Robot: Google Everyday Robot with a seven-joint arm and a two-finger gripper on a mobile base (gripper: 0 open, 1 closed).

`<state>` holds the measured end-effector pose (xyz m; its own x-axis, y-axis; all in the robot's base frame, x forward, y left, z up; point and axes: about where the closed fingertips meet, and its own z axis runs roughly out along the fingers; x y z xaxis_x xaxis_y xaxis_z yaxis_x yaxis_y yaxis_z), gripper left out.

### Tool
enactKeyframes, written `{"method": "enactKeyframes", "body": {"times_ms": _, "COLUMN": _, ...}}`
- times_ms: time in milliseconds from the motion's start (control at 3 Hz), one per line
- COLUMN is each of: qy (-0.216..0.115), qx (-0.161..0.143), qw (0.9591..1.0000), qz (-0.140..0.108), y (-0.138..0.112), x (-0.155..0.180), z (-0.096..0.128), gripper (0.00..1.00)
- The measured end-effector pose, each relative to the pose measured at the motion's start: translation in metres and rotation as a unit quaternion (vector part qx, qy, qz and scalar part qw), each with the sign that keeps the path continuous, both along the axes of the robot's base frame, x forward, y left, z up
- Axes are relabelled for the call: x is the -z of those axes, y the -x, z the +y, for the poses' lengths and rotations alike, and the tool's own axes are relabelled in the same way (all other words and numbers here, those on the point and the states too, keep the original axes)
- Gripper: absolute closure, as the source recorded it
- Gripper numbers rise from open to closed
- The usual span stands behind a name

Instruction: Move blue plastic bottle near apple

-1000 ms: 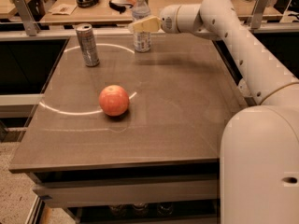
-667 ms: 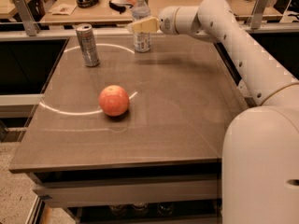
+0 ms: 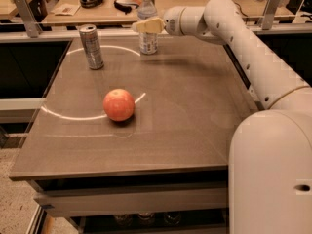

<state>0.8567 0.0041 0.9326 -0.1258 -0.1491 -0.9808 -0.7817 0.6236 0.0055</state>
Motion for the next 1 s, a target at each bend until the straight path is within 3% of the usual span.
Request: {"method": "enactKeyframes", "body": {"times_ms": 1000, "qy": 0.007, "qx": -0.013, "qw": 0.9999, "qz": 0.001, "y": 0.0096, "x": 0.0042, "z": -0.0052, "gripper": 0.87}}
